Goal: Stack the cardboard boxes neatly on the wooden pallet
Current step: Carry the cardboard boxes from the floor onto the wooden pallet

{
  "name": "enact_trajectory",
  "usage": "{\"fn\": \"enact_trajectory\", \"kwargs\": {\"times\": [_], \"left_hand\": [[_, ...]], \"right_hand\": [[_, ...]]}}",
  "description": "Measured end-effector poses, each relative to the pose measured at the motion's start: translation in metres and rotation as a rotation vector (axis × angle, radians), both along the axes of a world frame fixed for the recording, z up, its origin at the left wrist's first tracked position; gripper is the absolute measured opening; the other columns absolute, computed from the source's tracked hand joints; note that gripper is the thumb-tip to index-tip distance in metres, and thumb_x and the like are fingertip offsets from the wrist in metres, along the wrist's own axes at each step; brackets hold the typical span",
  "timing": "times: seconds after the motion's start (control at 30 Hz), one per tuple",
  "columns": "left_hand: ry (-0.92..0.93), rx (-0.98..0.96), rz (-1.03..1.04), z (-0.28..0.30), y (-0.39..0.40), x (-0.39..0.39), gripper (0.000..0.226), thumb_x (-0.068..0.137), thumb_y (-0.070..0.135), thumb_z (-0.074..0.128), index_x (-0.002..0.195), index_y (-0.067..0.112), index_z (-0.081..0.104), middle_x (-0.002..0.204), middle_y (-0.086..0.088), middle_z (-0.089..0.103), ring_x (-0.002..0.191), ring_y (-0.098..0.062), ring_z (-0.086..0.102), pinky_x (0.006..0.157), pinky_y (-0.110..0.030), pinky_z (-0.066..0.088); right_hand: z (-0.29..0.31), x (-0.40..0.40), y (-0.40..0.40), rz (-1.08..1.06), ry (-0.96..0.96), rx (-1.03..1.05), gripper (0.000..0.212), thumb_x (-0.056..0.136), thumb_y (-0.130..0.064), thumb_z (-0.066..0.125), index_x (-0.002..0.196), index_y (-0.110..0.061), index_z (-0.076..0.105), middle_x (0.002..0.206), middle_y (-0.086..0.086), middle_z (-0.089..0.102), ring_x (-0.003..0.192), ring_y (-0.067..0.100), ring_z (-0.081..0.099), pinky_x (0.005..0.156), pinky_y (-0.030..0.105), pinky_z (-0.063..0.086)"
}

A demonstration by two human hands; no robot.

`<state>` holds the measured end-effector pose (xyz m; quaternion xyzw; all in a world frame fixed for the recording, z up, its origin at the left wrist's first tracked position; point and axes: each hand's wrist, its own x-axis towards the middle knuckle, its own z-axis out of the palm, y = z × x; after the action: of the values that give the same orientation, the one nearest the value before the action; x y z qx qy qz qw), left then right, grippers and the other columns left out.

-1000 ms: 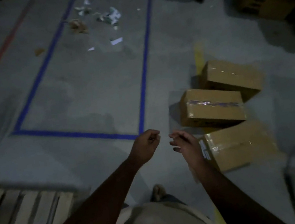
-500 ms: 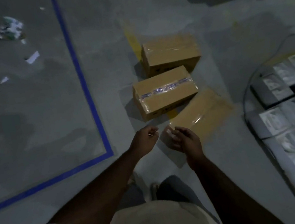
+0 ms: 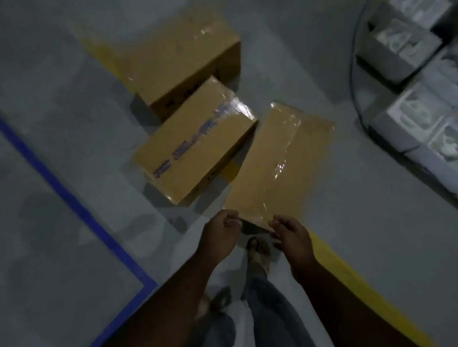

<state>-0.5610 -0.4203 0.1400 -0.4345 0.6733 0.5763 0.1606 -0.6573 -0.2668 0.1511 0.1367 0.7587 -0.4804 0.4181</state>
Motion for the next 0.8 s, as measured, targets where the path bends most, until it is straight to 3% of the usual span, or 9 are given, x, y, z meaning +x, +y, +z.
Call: {"fn": "enact_trajectory", "kwargs": {"times": [0.1,0.17,0.27,0.33,0.4,0.5,0.63,0.73,0.8], "left_hand": [[-0.060,0.058,-0.005,-0.083,-0.004,-0.049,0.030,0.104,0.014,0.055,0.133,0.006,0.056,0.122,-0.019,0.063,0.093,-0.031,0.062,0.081,-0.044,0.052],[-0.079,0.035,-0.019,-0.146,-0.006,-0.074,0.037,0.103,0.015,0.059,0.139,0.010,0.052,0.138,-0.019,0.057,0.111,-0.033,0.060,0.095,-0.048,0.051],[-0.138,-0.092,-0.100,-0.240,-0.011,-0.096,0.075,0.096,0.029,0.070,0.157,0.014,0.029,0.165,-0.009,0.027,0.148,-0.029,0.033,0.116,-0.045,0.037],[-0.249,-0.142,-0.178,-0.297,-0.014,-0.100,0.109,0.089,0.048,0.073,0.162,0.012,0.000,0.171,-0.007,-0.003,0.157,-0.027,0.005,0.125,-0.046,0.018],[-0.300,-0.168,-0.188,-0.341,-0.015,-0.096,0.126,0.082,0.054,0.077,0.160,0.009,-0.012,0.170,-0.008,-0.011,0.157,-0.027,-0.003,0.126,-0.044,0.010],[-0.243,-0.086,-0.106,-0.381,-0.020,-0.082,0.130,0.077,0.045,0.086,0.162,0.011,-0.006,0.171,-0.007,0.001,0.157,-0.025,0.007,0.126,-0.042,0.016],[-0.237,0.011,0.004,-0.403,-0.041,-0.057,0.125,0.048,0.068,0.094,0.151,0.021,0.041,0.147,0.003,0.055,0.131,-0.021,0.056,0.104,-0.048,0.052],[-0.167,-0.011,0.035,-0.360,-0.043,-0.063,0.102,0.052,0.067,0.093,0.138,0.027,0.055,0.132,0.007,0.065,0.117,-0.019,0.065,0.097,-0.045,0.057],[-0.143,-0.047,0.093,-0.317,-0.044,-0.066,0.089,0.060,0.057,0.093,0.133,0.026,0.054,0.126,0.007,0.067,0.113,-0.017,0.066,0.097,-0.045,0.057]], "right_hand": [[-0.089,-0.027,-0.010,0.016,-0.019,-0.017,0.008,0.100,-0.022,0.068,0.102,-0.030,0.070,0.116,0.006,0.071,0.109,0.032,0.068,0.095,0.057,0.055],[-0.148,-0.044,-0.020,-0.009,-0.012,-0.019,0.018,0.101,-0.023,0.066,0.119,-0.021,0.069,0.127,0.008,0.068,0.117,0.031,0.065,0.098,0.052,0.054],[-0.240,-0.067,-0.017,-0.037,0.063,0.085,0.060,0.095,-0.035,0.073,0.149,-0.026,0.049,0.149,0.000,0.052,0.133,0.021,0.052,0.103,0.038,0.047],[-0.297,-0.076,-0.003,-0.025,0.115,0.266,0.096,0.088,-0.047,0.078,0.164,-0.025,0.023,0.168,0.002,0.025,0.153,0.025,0.027,0.121,0.040,0.029],[-0.342,-0.077,0.016,-0.045,0.088,0.433,0.118,0.084,-0.053,0.080,0.166,-0.014,0.005,0.173,0.008,0.009,0.159,0.027,0.011,0.128,0.039,0.014],[-0.377,-0.067,0.039,-0.181,-0.033,0.355,0.119,0.083,-0.044,0.084,0.164,-0.006,0.005,0.167,0.009,0.027,0.151,0.024,0.030,0.120,0.038,0.031],[-0.377,-0.059,0.045,-0.309,-0.055,0.301,0.087,0.080,-0.040,0.088,0.150,-0.016,0.043,0.139,-0.002,0.058,0.126,0.022,0.057,0.102,0.040,0.051],[-0.344,-0.054,0.047,-0.328,-0.038,0.237,0.099,0.070,-0.054,0.090,0.151,-0.023,0.043,0.144,-0.003,0.059,0.129,0.023,0.058,0.106,0.048,0.053],[-0.307,-0.053,0.048,-0.325,-0.006,0.178,0.089,0.074,-0.048,0.090,0.149,-0.028,0.046,0.138,-0.008,0.063,0.125,0.018,0.062,0.106,0.046,0.053]]}}
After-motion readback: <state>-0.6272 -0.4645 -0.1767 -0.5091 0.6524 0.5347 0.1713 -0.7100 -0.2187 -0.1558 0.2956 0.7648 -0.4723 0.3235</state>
